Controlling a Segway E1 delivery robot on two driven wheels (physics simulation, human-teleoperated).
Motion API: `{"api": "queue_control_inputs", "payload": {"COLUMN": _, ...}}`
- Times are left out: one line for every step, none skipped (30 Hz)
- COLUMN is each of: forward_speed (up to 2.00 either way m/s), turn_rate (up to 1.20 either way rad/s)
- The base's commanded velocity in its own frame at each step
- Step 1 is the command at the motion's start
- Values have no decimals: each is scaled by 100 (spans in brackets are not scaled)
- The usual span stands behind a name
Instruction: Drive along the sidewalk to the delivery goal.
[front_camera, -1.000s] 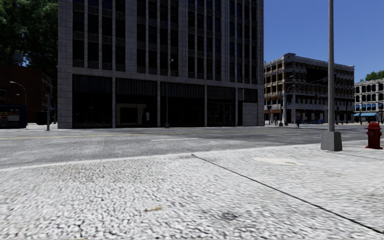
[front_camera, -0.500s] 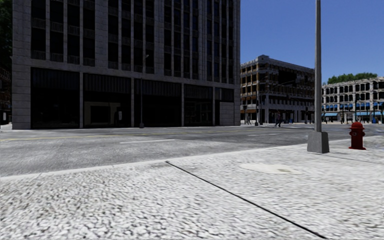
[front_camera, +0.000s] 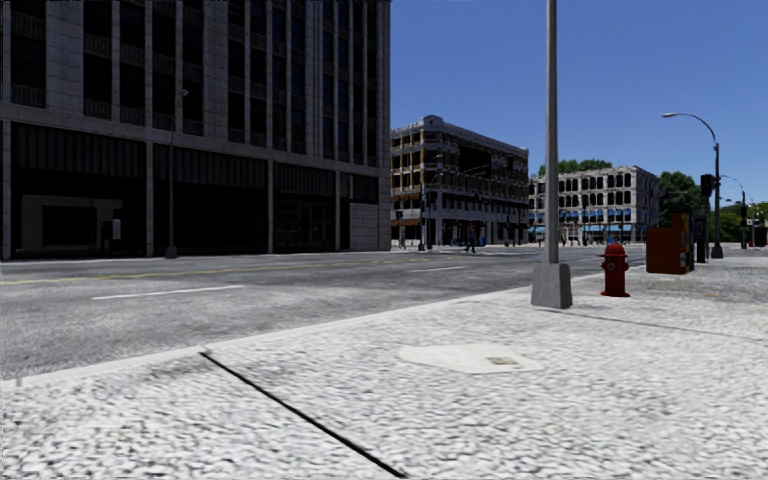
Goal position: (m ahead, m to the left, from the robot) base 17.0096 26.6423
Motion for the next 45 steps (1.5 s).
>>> {"api": "queue_control_inputs", "payload": {"forward_speed": 155, "turn_rate": -57}}
{"api": "queue_control_inputs", "payload": {"forward_speed": 155, "turn_rate": -57}}
{"api": "queue_control_inputs", "payload": {"forward_speed": 155, "turn_rate": -57}}
{"api": "queue_control_inputs", "payload": {"forward_speed": 155, "turn_rate": -57}}
{"api": "queue_control_inputs", "payload": {"forward_speed": 155, "turn_rate": -57}}
{"api": "queue_control_inputs", "payload": {"forward_speed": 155, "turn_rate": -57}}
{"api": "queue_control_inputs", "payload": {"forward_speed": 155, "turn_rate": -57}}
{"api": "queue_control_inputs", "payload": {"forward_speed": 155, "turn_rate": -57}}
{"api": "queue_control_inputs", "payload": {"forward_speed": 155, "turn_rate": -57}}
{"api": "queue_control_inputs", "payload": {"forward_speed": 155, "turn_rate": -57}}
{"api": "queue_control_inputs", "payload": {"forward_speed": 155, "turn_rate": -57}}
{"api": "queue_control_inputs", "payload": {"forward_speed": 154, "turn_rate": -57}}
{"api": "queue_control_inputs", "payload": {"forward_speed": 154, "turn_rate": -58}}
{"api": "queue_control_inputs", "payload": {"forward_speed": 154, "turn_rate": -58}}
{"api": "queue_control_inputs", "payload": {"forward_speed": 154, "turn_rate": -58}}
{"api": "queue_control_inputs", "payload": {"forward_speed": 154, "turn_rate": -58}}
{"api": "queue_control_inputs", "payload": {"forward_speed": 154, "turn_rate": -58}}
{"api": "queue_control_inputs", "payload": {"forward_speed": 154, "turn_rate": -58}}
{"api": "queue_control_inputs", "payload": {"forward_speed": 154, "turn_rate": -58}}
{"api": "queue_control_inputs", "payload": {"forward_speed": 154, "turn_rate": -58}}
{"api": "queue_control_inputs", "payload": {"forward_speed": 154, "turn_rate": -58}}
{"api": "queue_control_inputs", "payload": {"forward_speed": 154, "turn_rate": -58}}
{"api": "queue_control_inputs", "payload": {"forward_speed": 154, "turn_rate": -58}}
{"api": "queue_control_inputs", "payload": {"forward_speed": 154, "turn_rate": -58}}
{"api": "queue_control_inputs", "payload": {"forward_speed": 154, "turn_rate": -58}}
{"api": "queue_control_inputs", "payload": {"forward_speed": 154, "turn_rate": -58}}
{"api": "queue_control_inputs", "payload": {"forward_speed": 154, "turn_rate": -58}}
{"api": "queue_control_inputs", "payload": {"forward_speed": 154, "turn_rate": -58}}
{"api": "queue_control_inputs", "payload": {"forward_speed": 154, "turn_rate": -58}}
{"api": "queue_control_inputs", "payload": {"forward_speed": 154, "turn_rate": -58}}
{"api": "queue_control_inputs", "payload": {"forward_speed": 154, "turn_rate": -58}}
{"api": "queue_control_inputs", "payload": {"forward_speed": 154, "turn_rate": -58}}
{"api": "queue_control_inputs", "payload": {"forward_speed": 154, "turn_rate": -58}}
{"api": "queue_control_inputs", "payload": {"forward_speed": 154, "turn_rate": -58}}
{"api": "queue_control_inputs", "payload": {"forward_speed": 154, "turn_rate": -58}}
{"api": "queue_control_inputs", "payload": {"forward_speed": 154, "turn_rate": -58}}
{"api": "queue_control_inputs", "payload": {"forward_speed": 154, "turn_rate": -58}}
{"api": "queue_control_inputs", "payload": {"forward_speed": 151, "turn_rate": -58}}
{"api": "queue_control_inputs", "payload": {"forward_speed": 142, "turn_rate": -58}}
{"api": "queue_control_inputs", "payload": {"forward_speed": 133, "turn_rate": -58}}
{"api": "queue_control_inputs", "payload": {"forward_speed": 133, "turn_rate": -58}}
{"api": "queue_control_inputs", "payload": {"forward_speed": 129, "turn_rate": -58}}
{"api": "queue_control_inputs", "payload": {"forward_speed": 129, "turn_rate": -58}}
{"api": "queue_control_inputs", "payload": {"forward_speed": 129, "turn_rate": -58}}
{"api": "queue_control_inputs", "payload": {"forward_speed": 129, "turn_rate": -58}}
